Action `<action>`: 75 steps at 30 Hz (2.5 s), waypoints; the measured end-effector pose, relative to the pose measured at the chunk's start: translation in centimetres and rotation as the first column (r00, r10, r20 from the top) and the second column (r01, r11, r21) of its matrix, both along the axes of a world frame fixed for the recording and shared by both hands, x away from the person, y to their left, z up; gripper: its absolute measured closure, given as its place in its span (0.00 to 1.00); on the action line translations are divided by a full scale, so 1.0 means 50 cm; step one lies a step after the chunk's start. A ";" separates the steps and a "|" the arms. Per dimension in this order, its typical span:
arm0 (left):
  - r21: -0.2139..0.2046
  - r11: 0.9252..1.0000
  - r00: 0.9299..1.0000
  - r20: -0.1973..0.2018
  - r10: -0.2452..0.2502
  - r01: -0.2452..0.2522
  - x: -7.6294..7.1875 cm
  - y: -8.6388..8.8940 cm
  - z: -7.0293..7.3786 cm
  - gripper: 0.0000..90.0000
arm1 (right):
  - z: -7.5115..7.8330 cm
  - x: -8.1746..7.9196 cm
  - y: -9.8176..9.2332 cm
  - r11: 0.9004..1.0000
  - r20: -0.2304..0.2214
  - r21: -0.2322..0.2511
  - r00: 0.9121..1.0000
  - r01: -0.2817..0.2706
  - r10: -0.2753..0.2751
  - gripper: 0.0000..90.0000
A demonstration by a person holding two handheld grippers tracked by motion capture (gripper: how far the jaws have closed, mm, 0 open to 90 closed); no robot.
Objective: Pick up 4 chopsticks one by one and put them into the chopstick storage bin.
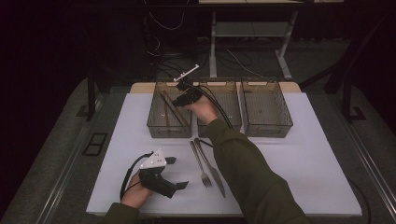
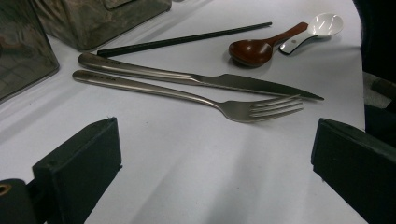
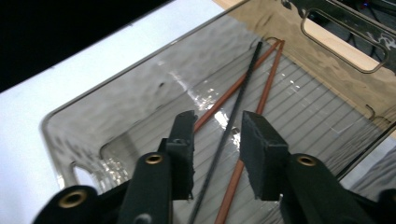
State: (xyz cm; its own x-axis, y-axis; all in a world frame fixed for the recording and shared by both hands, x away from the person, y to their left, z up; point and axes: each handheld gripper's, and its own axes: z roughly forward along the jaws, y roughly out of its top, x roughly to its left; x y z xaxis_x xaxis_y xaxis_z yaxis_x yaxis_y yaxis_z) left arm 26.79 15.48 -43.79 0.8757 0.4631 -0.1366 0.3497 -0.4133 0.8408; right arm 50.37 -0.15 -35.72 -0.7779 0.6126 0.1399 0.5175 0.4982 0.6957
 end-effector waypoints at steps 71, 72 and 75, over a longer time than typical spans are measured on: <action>0.004 0.999 0.999 -0.002 0.032 -0.032 0.002 0.000 -0.006 0.00 | -0.090 -0.270 -0.349 0.982 0.071 0.100 0.985 -0.162 0.155 0.36; 0.006 0.999 1.000 -0.002 0.031 -0.031 0.003 -0.001 -0.007 0.00 | -0.092 -0.272 -0.352 0.983 0.072 0.093 0.986 -0.160 0.154 0.36; 0.013 1.000 1.000 -0.002 0.024 -0.024 0.004 -0.004 -0.008 0.00 | -0.099 -0.278 -0.360 0.984 0.070 0.085 0.986 -0.155 0.149 0.36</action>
State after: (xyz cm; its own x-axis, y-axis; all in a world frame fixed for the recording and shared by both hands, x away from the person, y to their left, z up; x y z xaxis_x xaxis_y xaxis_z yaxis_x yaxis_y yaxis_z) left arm 26.96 15.28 -44.18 0.8640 0.4858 -0.1321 0.3612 -0.4154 0.8349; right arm 36.48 -18.17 -40.68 -0.8701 0.4736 0.1365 0.3938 0.5016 0.7703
